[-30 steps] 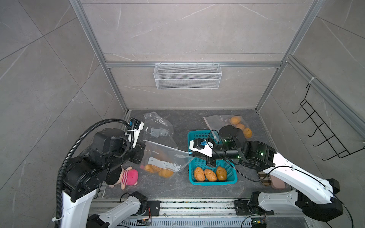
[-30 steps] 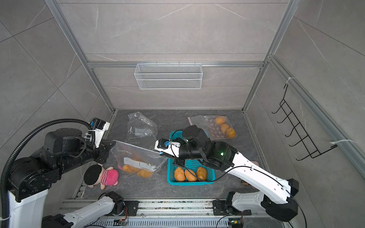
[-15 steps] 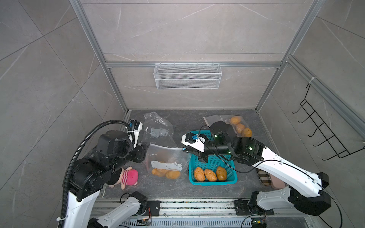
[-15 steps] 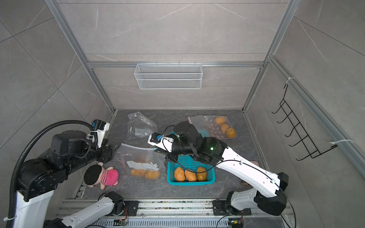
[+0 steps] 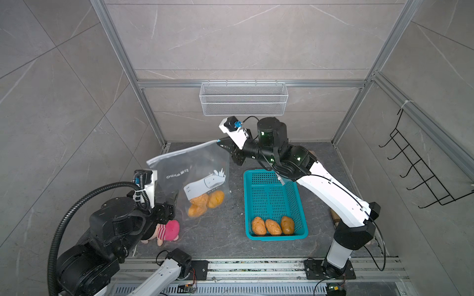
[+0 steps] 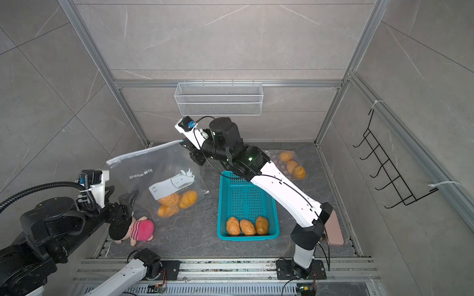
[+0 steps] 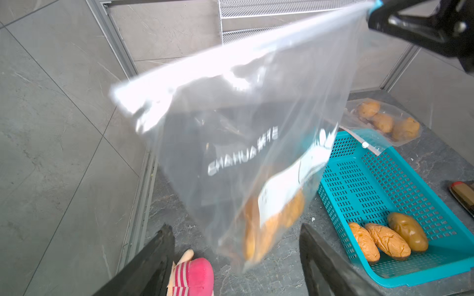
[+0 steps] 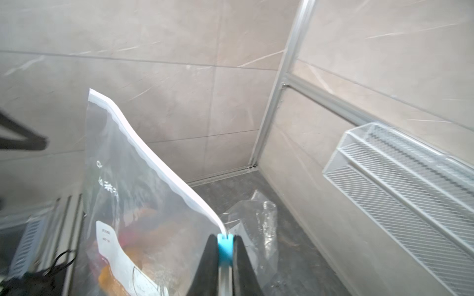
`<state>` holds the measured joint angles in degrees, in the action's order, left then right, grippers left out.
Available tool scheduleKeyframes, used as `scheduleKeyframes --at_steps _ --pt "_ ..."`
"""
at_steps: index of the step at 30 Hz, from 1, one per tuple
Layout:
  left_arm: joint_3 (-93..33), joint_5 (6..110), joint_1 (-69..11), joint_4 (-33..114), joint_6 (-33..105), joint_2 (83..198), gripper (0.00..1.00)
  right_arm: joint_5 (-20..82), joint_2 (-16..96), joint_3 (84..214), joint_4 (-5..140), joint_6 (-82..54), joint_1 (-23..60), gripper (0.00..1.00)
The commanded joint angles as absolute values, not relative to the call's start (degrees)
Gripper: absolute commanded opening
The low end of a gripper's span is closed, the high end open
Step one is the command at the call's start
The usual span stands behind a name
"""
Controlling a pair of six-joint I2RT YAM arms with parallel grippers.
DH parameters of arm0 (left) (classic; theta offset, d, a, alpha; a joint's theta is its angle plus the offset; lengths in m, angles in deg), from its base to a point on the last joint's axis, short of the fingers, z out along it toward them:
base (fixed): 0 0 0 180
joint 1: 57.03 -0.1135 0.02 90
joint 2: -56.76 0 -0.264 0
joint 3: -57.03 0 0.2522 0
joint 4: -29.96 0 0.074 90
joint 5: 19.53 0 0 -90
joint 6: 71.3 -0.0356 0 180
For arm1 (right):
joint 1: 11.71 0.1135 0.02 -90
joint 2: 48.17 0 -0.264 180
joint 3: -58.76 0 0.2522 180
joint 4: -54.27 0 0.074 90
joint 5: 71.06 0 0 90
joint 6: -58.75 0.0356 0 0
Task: Put the potatoes into a zipper bag and zip it
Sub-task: Zip the zipper on the zipper food storage bag, then place the zipper food storage bag in the zipper food storage bag.
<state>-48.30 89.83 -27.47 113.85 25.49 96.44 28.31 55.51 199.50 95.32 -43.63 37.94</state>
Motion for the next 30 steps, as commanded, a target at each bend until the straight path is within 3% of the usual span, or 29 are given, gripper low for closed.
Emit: scheduleKeyframes --at_steps 1,12,17,19,23,25,30 --pt "-45.88 86.93 -27.75 109.81 26.65 94.74 0.78 25.18 56.92 204.59 93.35 -39.15 31.92 0.0" --pt "-39.76 81.35 -27.72 106.56 27.44 92.72 0.78 17.6 54.37 204.74 93.13 -41.72 13.17 0.01" --pt "-35.9 79.44 -27.69 104.47 27.98 92.63 0.78 8.41 49.98 195.77 89.75 -50.78 6.3 0.01" --pt "-33.06 78.59 -27.71 102.27 29.73 91.83 0.78 -0.84 47.56 187.59 85.22 -56.85 4.97 0.01" --pt "-27.1 74.52 -27.7 98.95 31.13 90.51 0.78 -4.52 41.11 170.45 77.47 -55.87 2.08 0.01" --pt "-25.89 74.78 -27.69 98.66 31.26 90.73 0.78 -2.83 38.01 162.5 74.3 -54.33 2.0 0.0" --pt "-24.78 73.61 -27.75 97.76 31.61 90.95 0.78 14.82 33.31 144.78 70.68 -50.87 3.35 0.0"
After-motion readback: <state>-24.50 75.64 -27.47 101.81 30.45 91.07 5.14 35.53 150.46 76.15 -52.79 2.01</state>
